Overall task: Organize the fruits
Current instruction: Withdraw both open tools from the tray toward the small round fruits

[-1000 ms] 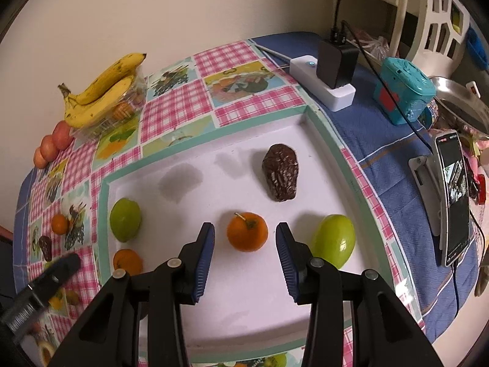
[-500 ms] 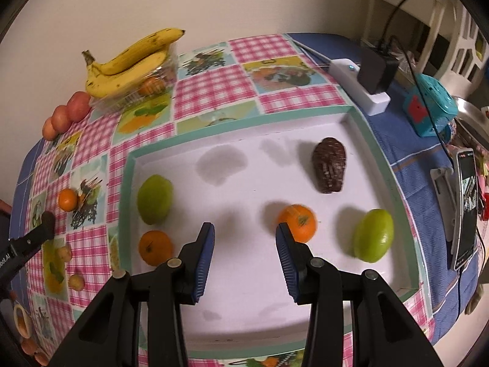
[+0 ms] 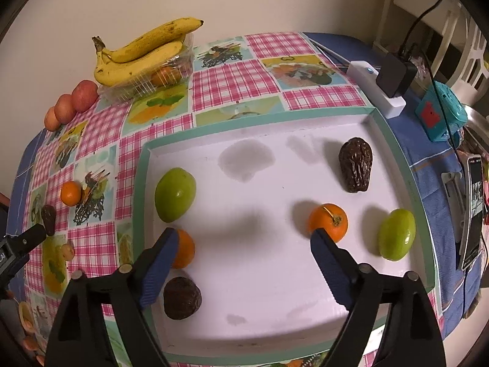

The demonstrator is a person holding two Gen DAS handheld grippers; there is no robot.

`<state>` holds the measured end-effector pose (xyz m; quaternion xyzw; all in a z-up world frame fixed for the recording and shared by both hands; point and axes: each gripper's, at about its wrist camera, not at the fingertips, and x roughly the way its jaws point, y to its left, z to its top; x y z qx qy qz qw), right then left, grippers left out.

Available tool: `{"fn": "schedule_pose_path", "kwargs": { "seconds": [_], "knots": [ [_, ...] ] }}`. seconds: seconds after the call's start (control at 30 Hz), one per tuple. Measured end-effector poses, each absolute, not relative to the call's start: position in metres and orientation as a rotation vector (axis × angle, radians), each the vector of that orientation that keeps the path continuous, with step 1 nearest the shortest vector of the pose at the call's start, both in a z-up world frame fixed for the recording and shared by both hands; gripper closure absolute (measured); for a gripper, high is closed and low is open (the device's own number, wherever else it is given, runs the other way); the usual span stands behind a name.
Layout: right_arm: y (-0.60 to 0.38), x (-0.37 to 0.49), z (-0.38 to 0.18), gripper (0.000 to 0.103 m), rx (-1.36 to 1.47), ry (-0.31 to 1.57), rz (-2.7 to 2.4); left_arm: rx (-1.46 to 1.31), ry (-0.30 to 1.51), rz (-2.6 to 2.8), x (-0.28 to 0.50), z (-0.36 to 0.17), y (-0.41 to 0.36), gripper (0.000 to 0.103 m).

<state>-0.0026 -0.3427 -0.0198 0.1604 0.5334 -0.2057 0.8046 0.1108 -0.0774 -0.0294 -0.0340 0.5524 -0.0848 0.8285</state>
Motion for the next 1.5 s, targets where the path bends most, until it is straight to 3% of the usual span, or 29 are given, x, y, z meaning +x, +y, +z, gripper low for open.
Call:
{"fn": "schedule_pose_path", "kwargs": {
  "seconds": [0.6, 1.2, 1.5],
  "knots": [
    [-0.306, 0.014, -0.017, 0.012, 0.328, 1.084, -0.334, 0.003, 1.115, -0.172, 0.118, -0.012, -0.061, 0.0],
    [-0.213, 0.047, -0.018, 0.012, 0.252, 1.063, -0.107, -0.117, 1.015, 0.047, 0.135, 0.015, 0.059, 0.0],
    [-0.185, 0.055, -0.017, 0.012, 0.231, 1.066, -0.068, -0.187, 1.011, 0.035, 0.139, 0.018, 0.081, 0.0]
  ]
}}
